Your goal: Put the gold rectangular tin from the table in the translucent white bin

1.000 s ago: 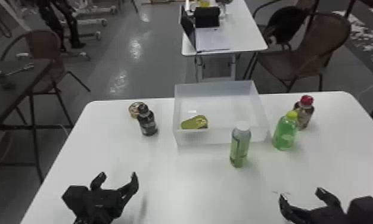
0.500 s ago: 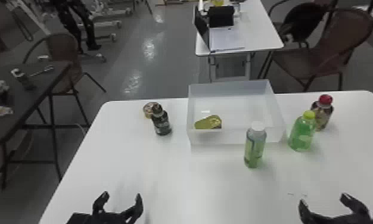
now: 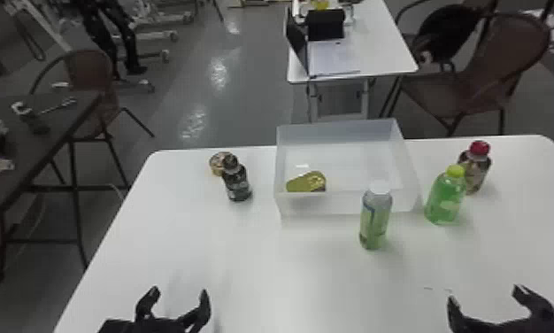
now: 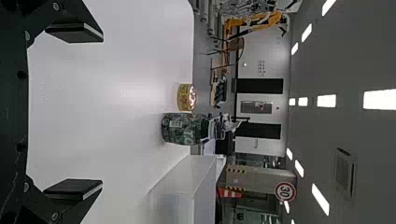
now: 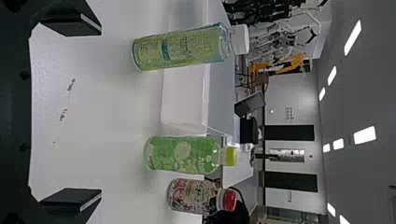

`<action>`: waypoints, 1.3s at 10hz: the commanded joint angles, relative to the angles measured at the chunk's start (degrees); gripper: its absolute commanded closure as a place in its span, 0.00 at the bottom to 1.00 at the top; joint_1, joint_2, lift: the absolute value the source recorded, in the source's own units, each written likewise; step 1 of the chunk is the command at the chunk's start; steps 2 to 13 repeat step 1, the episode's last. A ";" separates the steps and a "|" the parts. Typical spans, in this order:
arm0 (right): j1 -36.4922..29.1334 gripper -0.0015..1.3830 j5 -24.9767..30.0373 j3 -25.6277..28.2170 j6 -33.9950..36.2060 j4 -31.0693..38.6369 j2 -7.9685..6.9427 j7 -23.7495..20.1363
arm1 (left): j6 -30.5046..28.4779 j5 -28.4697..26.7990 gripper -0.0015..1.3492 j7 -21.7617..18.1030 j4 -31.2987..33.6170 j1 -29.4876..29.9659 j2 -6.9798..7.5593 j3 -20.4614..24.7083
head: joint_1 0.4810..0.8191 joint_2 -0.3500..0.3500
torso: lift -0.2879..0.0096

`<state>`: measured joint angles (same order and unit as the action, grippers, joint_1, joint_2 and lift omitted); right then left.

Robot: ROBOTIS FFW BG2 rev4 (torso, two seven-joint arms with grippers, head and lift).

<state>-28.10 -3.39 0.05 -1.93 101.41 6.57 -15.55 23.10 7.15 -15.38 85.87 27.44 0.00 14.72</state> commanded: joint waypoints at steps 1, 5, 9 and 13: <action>-0.03 0.06 -0.12 0.04 0.00 -0.07 0.02 -0.01 | -0.25 0.14 0.14 0.00 0.00 -0.02 -0.15 -0.22 | 0.63 0.78 | 0.77; -0.03 0.06 -0.12 0.04 0.00 -0.07 0.02 -0.01 | -0.25 0.14 0.14 0.00 0.00 -0.02 -0.15 -0.22 | 0.63 0.78 | 0.77; -0.03 0.06 -0.12 0.04 0.00 -0.07 0.02 -0.01 | -0.25 0.14 0.14 0.00 0.00 -0.02 -0.15 -0.22 | 0.63 0.78 | 0.77; -0.03 0.06 -0.12 0.04 0.00 -0.07 0.02 -0.01 | -0.25 0.14 0.14 0.00 0.00 -0.02 -0.15 -0.22 | 0.63 0.78 | 0.77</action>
